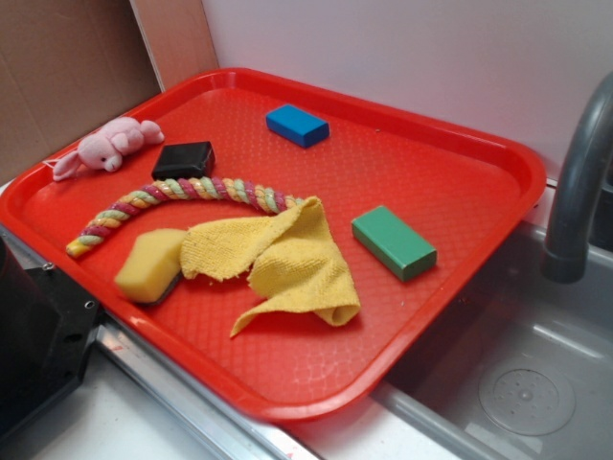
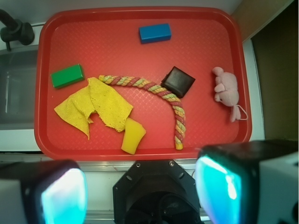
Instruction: Grab the blue block.
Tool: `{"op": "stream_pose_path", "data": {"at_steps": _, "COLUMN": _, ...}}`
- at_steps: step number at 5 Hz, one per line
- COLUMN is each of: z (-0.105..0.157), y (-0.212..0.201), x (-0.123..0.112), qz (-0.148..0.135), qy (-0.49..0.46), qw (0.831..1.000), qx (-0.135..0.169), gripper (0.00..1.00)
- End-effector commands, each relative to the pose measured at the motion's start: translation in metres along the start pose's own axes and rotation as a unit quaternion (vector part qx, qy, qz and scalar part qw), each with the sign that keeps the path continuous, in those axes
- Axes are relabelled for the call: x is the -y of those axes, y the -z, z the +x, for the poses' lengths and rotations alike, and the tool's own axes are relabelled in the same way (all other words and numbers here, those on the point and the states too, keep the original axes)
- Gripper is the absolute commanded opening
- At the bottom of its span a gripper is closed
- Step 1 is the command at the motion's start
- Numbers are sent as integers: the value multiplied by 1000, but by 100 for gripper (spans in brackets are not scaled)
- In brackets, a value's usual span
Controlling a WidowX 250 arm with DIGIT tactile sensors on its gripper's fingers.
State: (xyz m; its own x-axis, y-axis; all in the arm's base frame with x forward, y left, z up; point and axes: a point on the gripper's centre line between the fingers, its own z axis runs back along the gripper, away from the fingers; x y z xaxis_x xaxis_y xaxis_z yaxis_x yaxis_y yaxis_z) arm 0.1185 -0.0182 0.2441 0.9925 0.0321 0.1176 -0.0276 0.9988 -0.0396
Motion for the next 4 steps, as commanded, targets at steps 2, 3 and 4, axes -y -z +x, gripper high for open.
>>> {"op": "stream_pose_path", "data": {"at_steps": 2, "z": 45, "y": 55, "x": -26, "qz": 63, "qy": -96, "qw": 993, "qx": -17, "gripper": 100}}
{"op": "stream_pose_path", "data": {"at_steps": 3, "z": 88, "y": 92, "x": -22, "qz": 69, "qy": -154, "qw": 985, "qx": 31, "gripper": 100}}
{"op": "stream_pose_path", "data": {"at_steps": 4, "z": 136, "y": 125, "x": -21, "qz": 47, "qy": -279, "qw": 956, "qx": 77, "gripper": 100}}
